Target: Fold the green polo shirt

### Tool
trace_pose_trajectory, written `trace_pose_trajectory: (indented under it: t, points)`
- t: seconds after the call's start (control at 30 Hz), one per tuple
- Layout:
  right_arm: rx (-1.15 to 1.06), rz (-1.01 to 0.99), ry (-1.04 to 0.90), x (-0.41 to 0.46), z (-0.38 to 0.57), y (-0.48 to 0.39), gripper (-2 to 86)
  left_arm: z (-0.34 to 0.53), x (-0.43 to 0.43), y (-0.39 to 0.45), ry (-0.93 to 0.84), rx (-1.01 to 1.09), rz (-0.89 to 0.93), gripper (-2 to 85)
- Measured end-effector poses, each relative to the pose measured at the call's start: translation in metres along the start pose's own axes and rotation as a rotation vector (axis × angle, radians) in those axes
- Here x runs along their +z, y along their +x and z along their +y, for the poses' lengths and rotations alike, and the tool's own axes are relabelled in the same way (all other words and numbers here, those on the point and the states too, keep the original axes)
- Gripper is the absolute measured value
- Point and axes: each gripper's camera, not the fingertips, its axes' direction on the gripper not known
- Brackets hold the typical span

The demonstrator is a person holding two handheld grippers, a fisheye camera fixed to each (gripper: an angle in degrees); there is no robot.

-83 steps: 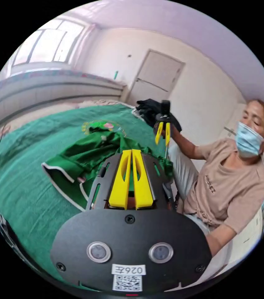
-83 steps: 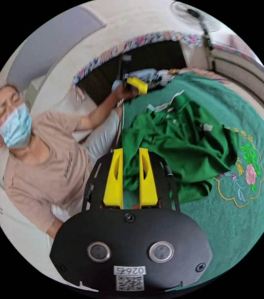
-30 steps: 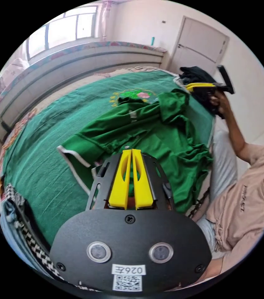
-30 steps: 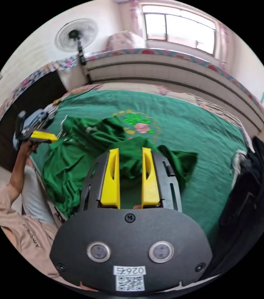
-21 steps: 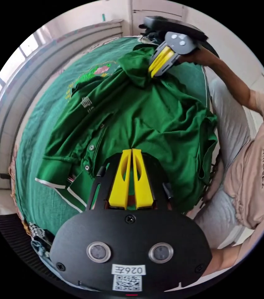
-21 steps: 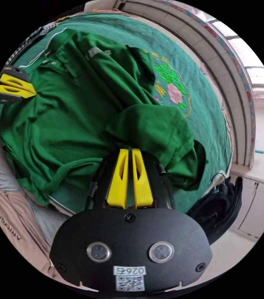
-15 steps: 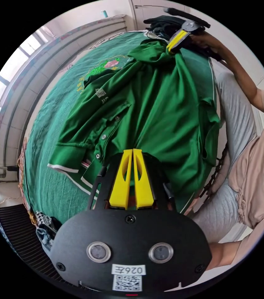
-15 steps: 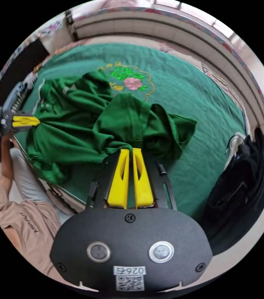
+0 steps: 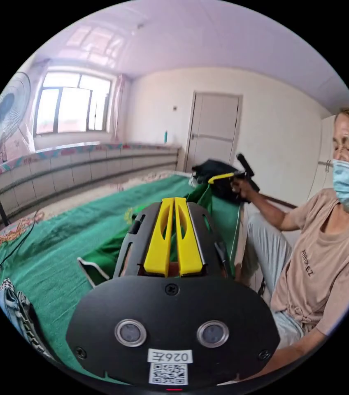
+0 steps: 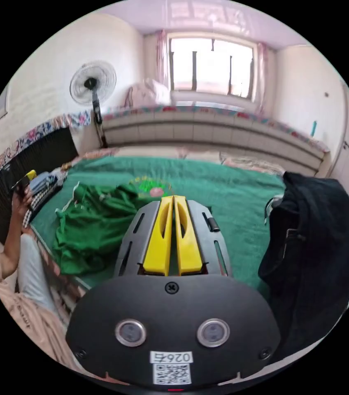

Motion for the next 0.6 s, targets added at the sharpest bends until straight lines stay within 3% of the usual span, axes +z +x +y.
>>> trace_pose_trajectory:
  t: [0.1, 0.17, 0.27, 0.33, 0.4, 0.47, 0.53, 0.6]
  points:
    - [0.038, 0.074, 0.361, -0.118, 0.041, -0.005, -0.6, 0.002, -0.050, 0.042, 0.222, 0.072, 0.029, -0.9]
    - [0.106, -0.062, 0.556, -0.194, 0.075, 0.008, 0.5, 0.005, -0.073, 0.063, 0.329, 0.100, 0.083, -0.8]
    - [0.155, -0.384, 0.614, -0.258, 0.100, 0.033, 2.7, 0.014, -0.104, 0.087, 0.518, 0.122, 0.214, 0.1]
    - [0.164, -0.516, 0.664, -0.294, 0.117, 0.040, 2.5, 0.014, -0.117, 0.095, 0.638, 0.146, 0.395, 1.2]
    - [0.108, -0.569, 0.701, -0.333, 0.131, 0.036, 1.1, 0.008, -0.121, 0.104, 0.653, 0.198, 0.465, 0.6]
    - [0.013, -0.525, 0.731, -0.391, 0.150, 0.019, 0.0, -0.003, -0.120, 0.117, 0.587, 0.232, 0.413, 0.2]
    - [-0.056, -0.484, 0.771, -0.431, 0.165, 0.007, 0.2, -0.010, -0.105, 0.141, 0.481, 0.254, 0.178, 0.7]
    - [-0.127, -0.513, 0.851, -0.463, 0.182, 0.003, 2.2, -0.013, -0.080, 0.156, 0.354, 0.269, 0.019, 6.7]
